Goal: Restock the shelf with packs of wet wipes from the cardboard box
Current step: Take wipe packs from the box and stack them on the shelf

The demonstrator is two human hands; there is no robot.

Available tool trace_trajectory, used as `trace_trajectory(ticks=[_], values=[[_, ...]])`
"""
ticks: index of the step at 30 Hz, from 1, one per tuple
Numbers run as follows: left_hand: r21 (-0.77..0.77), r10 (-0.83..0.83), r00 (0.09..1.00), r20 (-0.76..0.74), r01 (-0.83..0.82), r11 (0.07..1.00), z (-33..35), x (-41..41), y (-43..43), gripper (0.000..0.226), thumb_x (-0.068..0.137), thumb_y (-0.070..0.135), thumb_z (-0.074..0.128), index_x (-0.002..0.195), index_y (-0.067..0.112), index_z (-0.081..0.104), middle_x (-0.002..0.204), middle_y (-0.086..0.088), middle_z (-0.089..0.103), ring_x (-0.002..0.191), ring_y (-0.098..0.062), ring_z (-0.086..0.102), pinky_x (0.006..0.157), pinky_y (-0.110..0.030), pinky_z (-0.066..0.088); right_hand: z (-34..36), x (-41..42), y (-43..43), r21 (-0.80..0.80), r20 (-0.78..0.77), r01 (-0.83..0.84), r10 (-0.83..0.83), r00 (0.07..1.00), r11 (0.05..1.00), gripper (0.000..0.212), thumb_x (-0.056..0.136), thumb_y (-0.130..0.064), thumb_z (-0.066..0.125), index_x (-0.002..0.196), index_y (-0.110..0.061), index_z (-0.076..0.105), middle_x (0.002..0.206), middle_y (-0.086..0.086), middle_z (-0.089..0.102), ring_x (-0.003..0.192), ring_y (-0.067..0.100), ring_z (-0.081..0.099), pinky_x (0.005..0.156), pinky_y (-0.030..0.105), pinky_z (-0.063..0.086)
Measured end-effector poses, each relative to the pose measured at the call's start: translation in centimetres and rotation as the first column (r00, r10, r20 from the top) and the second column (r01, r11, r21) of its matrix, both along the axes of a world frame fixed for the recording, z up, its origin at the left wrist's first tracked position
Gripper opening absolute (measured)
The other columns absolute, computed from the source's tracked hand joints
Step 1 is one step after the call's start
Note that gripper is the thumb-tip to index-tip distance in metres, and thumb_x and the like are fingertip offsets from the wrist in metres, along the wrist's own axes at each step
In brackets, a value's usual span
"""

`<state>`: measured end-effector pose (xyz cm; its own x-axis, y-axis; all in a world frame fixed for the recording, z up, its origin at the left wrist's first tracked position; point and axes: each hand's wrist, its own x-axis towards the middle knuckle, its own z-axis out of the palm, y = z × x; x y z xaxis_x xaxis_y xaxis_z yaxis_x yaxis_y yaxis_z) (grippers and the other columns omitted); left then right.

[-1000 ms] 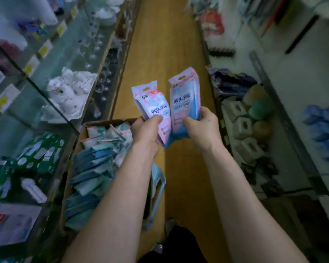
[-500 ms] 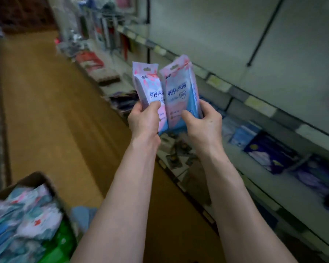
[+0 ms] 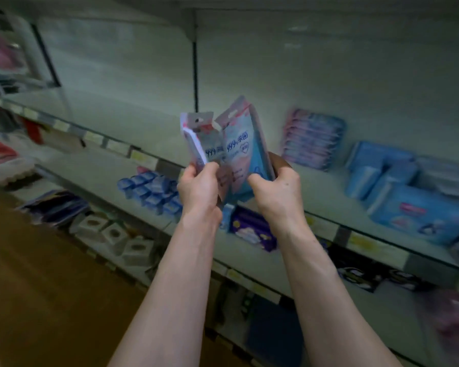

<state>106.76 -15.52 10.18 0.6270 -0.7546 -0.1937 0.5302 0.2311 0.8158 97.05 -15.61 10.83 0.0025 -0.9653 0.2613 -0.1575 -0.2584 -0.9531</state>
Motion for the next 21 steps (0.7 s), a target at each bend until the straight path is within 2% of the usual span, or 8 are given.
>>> trace_trajectory(ticks=[2,4,6,8,12,15,18,21], values=[[-0.001,-0.028,0.999,-0.024,0.028,1.0,0.2,-2.1,-2.1,0.02,0.09,-0.002,0.053,0.095,0.013,0.065,0.105,-0.018,0.069,0.095,-0.035,0.068,0.085,-0.054,0.054,0.2,-2.3,-1.9,0.004,0.022,0.039,-0.039,0.999,0.999,0.031,0.077,-0.006,0.063,0.105,-0.02,0.066,0.094,0.001,0.07,0.086,0.02,0.066,0.078,0.036,0.057],[-0.032,-0.082,0.995,-0.052,0.08,0.996,0.4,-4.0,-4.0,0.019,0.09,-0.003,0.055,0.097,0.012,0.065,0.101,-0.017,0.069,0.092,-0.034,0.067,0.084,-0.051,0.055,0.4,-4.2,-3.7,0.022,0.071,0.082,-0.084,0.994,0.996,0.035,0.081,-0.006,0.065,0.113,-0.018,0.064,0.103,0.001,0.068,0.092,0.016,0.064,0.078,0.029,0.055],[-0.066,-0.141,0.988,-0.058,0.137,0.988,0.7,-5.5,-5.7,0.02,0.092,-0.003,0.053,0.103,0.009,0.063,0.094,-0.016,0.068,0.083,-0.032,0.066,0.077,-0.045,0.057,0.6,-5.7,-5.3,0.038,0.168,0.095,-0.1,0.981,0.995,0.032,0.083,-0.007,0.067,0.113,-0.016,0.064,0.105,0.001,0.067,0.091,0.014,0.064,0.067,0.017,0.051],[-0.075,-0.197,0.978,-0.063,0.192,0.979,1.0,-6.5,-7.4,0.021,0.093,-0.002,0.052,0.108,0.009,0.062,0.097,-0.016,0.068,0.079,-0.028,0.067,0.072,-0.039,0.058,0.8,-6.7,-6.8,0.061,0.283,0.072,-0.087,0.955,0.996,0.029,0.084,-0.006,0.068,0.111,-0.016,0.064,0.103,0.0,0.068,0.089,0.012,0.066,0.058,0.012,0.049],[-0.087,-0.297,0.953,-0.063,0.291,0.953,1.2,-7.6,-11.1,0.025,0.093,-0.003,0.052,0.115,0.006,0.061,0.105,-0.017,0.068,0.081,-0.026,0.069,0.065,-0.033,0.06,1.1,-7.5,-10.1,0.106,0.321,0.044,-0.076,0.944,0.993,0.039,0.082,-0.003,0.068,0.114,-0.022,0.058,0.109,0.0,0.065,0.096,0.014,0.065,0.063,0.017,0.054],[-0.105,-0.34,0.937,-0.082,0.331,0.938,1.5,-7.3,-14.4,0.029,0.092,-0.004,0.053,0.12,0.002,0.06,0.111,-0.019,0.067,0.092,-0.031,0.068,0.078,-0.041,0.059,2.1,-8.1,-12.9,0.11,0.301,0.074,-0.104,0.948,0.991,0.04,0.081,-0.001,0.066,0.114,-0.022,0.056,0.11,0.001,0.065,0.095,0.016,0.065,0.074,0.03,0.058],[-0.147,-0.432,0.889,-0.154,0.411,0.9,2.5,-5.6,-17.9,0.028,0.093,0.004,0.054,0.12,-0.001,0.059,0.117,-0.023,0.065,0.107,-0.037,0.063,0.091,-0.052,0.052,4.1,-9.3,-16.2,0.118,0.376,0.126,-0.161,0.912,0.985,0.037,0.081,0.002,0.068,0.108,-0.019,0.056,0.099,0.004,0.066,0.08,0.015,0.066,0.062,0.031,0.058],[-0.292,-0.579,0.8,-0.157,0.522,0.801,4.5,-3.3,-20.7,0.022,0.097,0.013,0.047,0.112,0.002,0.059,0.105,-0.019,0.067,0.099,-0.035,0.064,0.079,-0.046,0.056,6.3,-11.0,-19.6,0.12,0.426,0.135,-0.173,0.888,0.984,0.024,0.083,-0.001,0.067,0.103,-0.009,0.058,0.085,0.007,0.065,0.068,0.016,0.064,0.05,0.026,0.055]])
